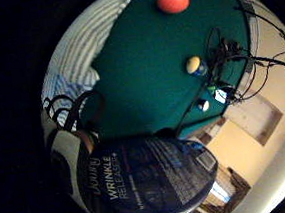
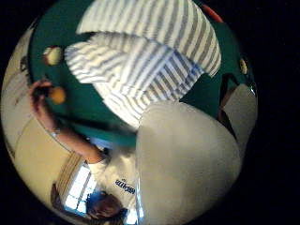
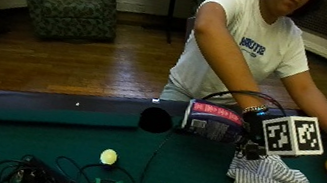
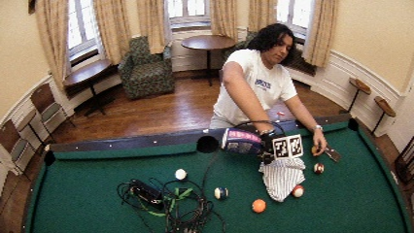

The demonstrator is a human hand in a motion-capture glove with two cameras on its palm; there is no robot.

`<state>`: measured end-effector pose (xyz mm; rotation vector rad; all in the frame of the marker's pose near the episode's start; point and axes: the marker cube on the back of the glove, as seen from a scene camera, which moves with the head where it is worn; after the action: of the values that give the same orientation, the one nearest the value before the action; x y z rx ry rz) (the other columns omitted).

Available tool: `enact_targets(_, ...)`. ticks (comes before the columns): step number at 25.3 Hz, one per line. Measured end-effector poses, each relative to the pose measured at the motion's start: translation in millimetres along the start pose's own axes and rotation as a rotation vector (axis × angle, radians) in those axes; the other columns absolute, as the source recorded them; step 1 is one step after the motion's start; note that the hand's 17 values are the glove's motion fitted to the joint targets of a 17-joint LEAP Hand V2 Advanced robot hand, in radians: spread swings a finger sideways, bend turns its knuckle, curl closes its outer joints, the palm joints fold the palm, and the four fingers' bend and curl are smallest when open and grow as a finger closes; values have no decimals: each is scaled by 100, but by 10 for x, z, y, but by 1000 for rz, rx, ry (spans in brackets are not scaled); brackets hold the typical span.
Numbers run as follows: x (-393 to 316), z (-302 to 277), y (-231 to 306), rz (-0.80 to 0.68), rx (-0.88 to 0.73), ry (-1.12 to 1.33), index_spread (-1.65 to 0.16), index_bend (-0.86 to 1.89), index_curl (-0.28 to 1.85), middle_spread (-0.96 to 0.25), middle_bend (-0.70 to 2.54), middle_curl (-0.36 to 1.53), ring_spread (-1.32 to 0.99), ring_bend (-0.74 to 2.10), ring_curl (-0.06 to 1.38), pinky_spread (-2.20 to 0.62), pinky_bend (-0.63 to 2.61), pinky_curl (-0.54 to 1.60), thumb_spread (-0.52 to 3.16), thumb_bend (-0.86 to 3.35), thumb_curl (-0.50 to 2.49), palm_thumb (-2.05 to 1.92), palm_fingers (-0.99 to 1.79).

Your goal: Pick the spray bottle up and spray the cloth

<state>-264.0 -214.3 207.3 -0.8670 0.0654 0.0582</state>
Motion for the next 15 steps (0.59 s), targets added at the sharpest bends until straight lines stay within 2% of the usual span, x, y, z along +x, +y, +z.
enact_targets(9, -88, -1166, 505, -172, 314, -373, -23, 45, 59, -18, 64, 53, -20, 63, 45, -27, 40, 39, 32, -3, 82, 90, 138)
enact_targets(15, -142, -1653, 724, -285, 514, -659, -23, 45, 59, -18, 64, 53, -20, 63, 45, -27, 39, 38, 31, -3, 82, 90, 138)
